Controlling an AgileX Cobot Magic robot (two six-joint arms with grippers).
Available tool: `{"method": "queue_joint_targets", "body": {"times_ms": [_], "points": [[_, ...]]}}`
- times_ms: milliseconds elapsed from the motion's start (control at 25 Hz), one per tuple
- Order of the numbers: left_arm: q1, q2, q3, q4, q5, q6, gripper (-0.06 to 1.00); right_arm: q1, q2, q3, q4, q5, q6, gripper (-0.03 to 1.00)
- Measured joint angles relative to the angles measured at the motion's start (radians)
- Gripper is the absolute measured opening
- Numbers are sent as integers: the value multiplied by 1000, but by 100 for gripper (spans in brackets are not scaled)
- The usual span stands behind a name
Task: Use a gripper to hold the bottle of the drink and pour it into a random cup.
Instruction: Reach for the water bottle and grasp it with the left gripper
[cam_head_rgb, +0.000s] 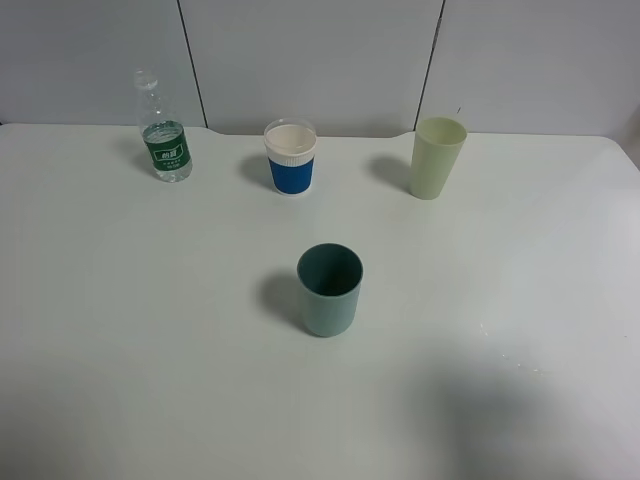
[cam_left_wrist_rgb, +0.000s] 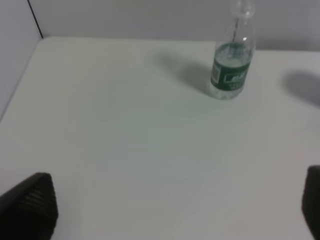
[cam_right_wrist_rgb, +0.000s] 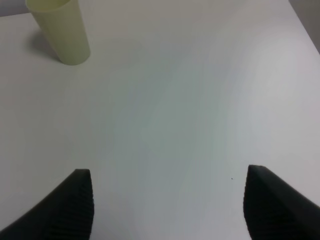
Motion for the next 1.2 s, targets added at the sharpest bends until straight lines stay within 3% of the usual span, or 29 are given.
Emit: {"method": "queue_joint_targets", "body": {"times_ms": [320, 760, 1200], "points": [[0, 194, 0, 10, -109, 12, 100, 0, 0, 0, 0, 0, 0, 63], [0, 429, 0, 16, -230, 176, 100, 0, 0, 0, 0, 0, 0, 63], [-9, 674, -3, 3, -427, 188, 100, 0, 0, 0, 0, 0, 0, 63]]}}
